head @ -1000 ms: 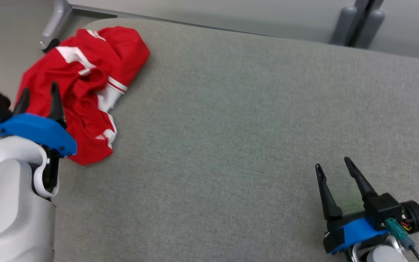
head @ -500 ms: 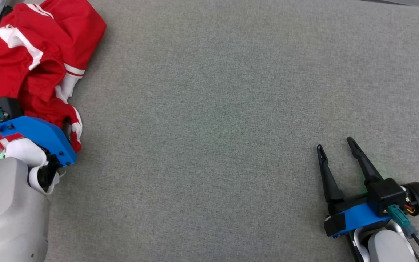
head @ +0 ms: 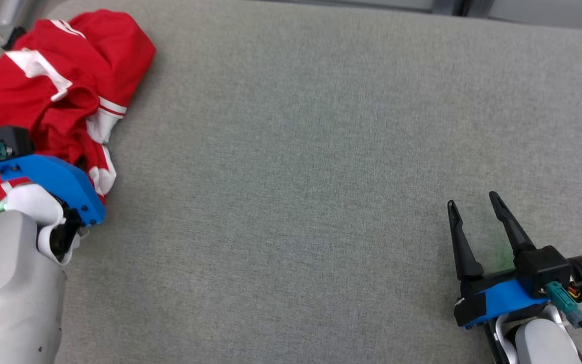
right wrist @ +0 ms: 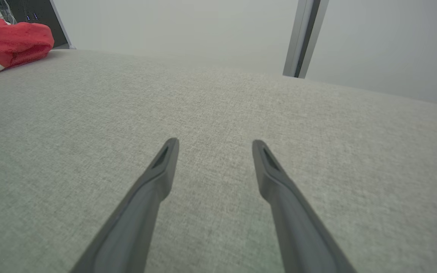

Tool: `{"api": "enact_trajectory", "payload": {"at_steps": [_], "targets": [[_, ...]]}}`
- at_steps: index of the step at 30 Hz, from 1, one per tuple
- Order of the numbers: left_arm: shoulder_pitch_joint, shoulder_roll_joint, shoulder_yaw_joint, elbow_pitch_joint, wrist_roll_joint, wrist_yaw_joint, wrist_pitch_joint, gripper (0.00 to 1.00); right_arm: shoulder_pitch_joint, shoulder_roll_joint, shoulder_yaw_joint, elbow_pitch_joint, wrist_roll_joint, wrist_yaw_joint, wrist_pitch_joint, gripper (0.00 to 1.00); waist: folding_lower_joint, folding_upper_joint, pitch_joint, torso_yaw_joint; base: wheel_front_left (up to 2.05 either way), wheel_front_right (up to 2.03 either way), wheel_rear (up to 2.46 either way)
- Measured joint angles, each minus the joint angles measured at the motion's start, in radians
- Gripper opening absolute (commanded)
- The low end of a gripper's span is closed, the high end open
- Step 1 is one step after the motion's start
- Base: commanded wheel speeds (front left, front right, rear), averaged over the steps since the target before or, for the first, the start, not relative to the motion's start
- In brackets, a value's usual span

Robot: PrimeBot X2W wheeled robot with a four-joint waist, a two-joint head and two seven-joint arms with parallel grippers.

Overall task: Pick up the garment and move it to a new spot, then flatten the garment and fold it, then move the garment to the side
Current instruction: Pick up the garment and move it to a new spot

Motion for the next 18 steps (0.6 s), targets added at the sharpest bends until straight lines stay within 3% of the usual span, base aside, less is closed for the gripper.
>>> {"api": "enact_trajectory", "payload": {"at_steps": [7, 13, 18], "targets": [[0.000, 0.061, -0.058, -0.172, -0.017, -0.007, -0.019, 0.00, 0.016, 0.000, 0.014, 0.017, 0.055, 0.000, 0.000, 1.00, 0.0000, 0.0000, -0.097, 0.004, 0.00, 0.00, 0.00], [0.019, 0.100, -0.115, -0.404, -0.042, -0.007, 0.032, 0.00, 0.048, 0.000, 0.019, 0.040, 0.106, 0.000, 0.000, 1.00, -0.0001, 0.0000, -0.185, -0.025, 0.00, 0.00, 0.00], [0.023, 0.048, -0.146, -0.618, -0.111, -0.007, 0.104, 0.00, 0.071, 0.000, 0.009, 0.049, 0.126, 0.000, 0.000, 1.00, -0.0001, -0.0001, -0.240, -0.084, 0.00, 0.00, 0.00]]}}
